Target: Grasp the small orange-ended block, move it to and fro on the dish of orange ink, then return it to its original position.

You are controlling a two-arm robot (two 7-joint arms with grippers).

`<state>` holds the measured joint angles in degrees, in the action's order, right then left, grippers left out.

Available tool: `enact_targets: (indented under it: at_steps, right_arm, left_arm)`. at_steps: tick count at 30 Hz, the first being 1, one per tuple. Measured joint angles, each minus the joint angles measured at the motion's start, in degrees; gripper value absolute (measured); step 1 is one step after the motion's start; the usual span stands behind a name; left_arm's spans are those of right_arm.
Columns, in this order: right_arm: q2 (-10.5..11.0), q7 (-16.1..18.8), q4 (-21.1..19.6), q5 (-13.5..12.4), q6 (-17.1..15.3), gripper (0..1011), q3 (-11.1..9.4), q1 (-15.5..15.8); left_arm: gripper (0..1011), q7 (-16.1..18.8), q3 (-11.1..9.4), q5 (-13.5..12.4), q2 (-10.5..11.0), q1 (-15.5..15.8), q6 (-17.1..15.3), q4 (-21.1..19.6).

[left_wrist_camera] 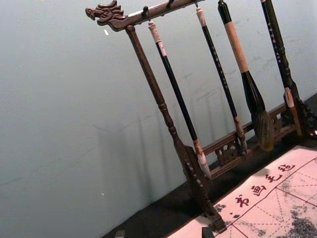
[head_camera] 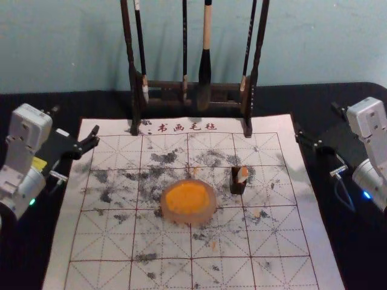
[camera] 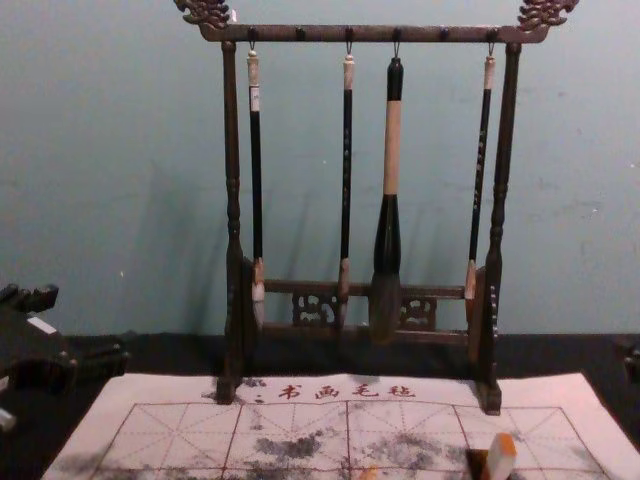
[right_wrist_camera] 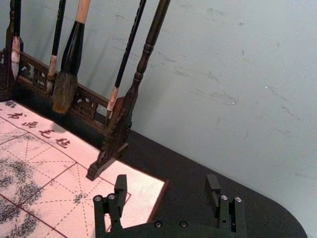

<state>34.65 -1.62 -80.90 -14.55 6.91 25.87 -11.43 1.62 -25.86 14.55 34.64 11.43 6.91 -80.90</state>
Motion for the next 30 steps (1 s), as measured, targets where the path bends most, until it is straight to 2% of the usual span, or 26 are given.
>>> enact_targets:
  at_steps: [30]
  right_arm:
    - [0.0,0.0,0.0,0.0,0.0,1003,0.0,0.0]
  left_arm:
    - [1001,0.0,0.0,0.0,0.0,0.0,0.0,0.0]
